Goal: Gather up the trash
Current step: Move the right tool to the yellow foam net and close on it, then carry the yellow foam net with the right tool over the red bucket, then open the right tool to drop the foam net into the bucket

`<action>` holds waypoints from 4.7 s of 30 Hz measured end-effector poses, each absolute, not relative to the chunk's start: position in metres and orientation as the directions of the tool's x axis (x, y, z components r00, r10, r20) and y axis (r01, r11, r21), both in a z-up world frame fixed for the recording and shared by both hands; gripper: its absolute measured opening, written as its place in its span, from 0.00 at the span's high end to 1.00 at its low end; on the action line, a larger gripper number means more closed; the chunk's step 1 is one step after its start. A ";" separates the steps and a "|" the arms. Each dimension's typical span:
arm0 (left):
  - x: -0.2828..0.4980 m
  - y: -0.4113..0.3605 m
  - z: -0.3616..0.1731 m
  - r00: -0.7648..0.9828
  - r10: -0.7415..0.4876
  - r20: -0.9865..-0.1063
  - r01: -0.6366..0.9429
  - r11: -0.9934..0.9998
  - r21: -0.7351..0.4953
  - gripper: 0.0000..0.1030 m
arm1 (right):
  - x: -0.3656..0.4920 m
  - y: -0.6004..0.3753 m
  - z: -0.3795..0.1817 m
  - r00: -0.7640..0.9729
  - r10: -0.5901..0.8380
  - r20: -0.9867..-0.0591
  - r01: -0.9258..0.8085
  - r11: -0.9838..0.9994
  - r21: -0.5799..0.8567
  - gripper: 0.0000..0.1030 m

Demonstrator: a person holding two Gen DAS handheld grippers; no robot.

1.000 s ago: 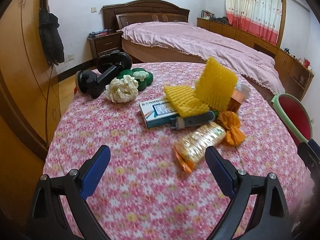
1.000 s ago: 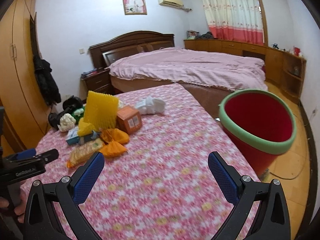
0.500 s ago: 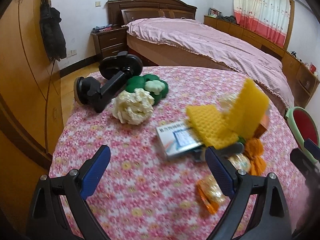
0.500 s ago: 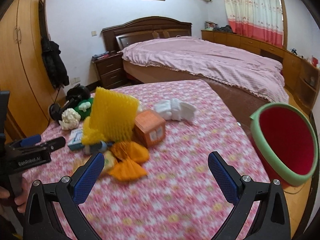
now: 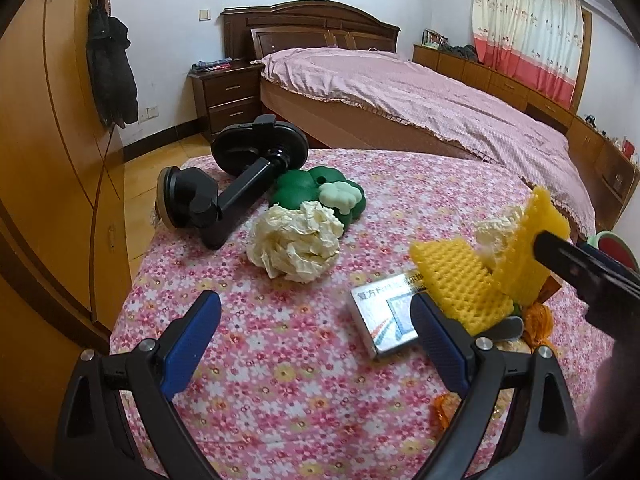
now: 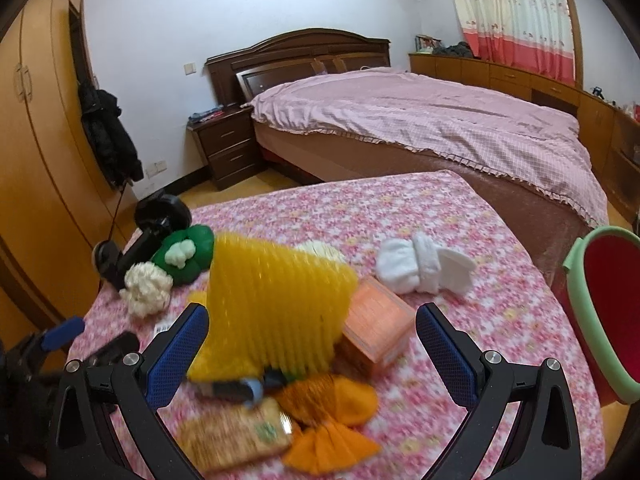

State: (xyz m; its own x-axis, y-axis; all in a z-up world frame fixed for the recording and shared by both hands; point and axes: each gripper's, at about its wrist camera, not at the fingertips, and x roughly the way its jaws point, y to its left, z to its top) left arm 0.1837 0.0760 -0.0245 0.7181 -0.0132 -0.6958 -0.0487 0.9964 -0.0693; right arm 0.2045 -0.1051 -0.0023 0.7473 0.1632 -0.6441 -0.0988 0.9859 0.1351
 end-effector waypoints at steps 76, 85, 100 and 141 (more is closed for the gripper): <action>0.156 -0.040 0.044 0.658 -0.412 -0.631 0.326 0.910 -0.254 0.89 | 0.081 -0.253 0.020 0.785 0.150 -0.601 0.071 0.942 0.328 0.76; 0.158 -0.110 0.051 0.577 -0.499 -0.647 0.451 0.855 -0.257 0.89 | 0.069 -0.307 0.040 0.820 0.058 -0.570 0.152 0.937 0.315 0.76; 0.180 -0.271 0.031 0.417 -0.598 -0.684 0.626 0.735 -0.261 0.89 | 0.070 -0.415 0.027 0.803 -0.104 -0.587 0.341 0.887 0.310 0.76; 0.188 -0.305 -0.002 0.401 -0.545 -0.736 0.620 0.753 -0.219 0.64 | 0.078 -0.455 0.006 0.797 -0.125 -0.590 0.392 0.851 0.350 0.36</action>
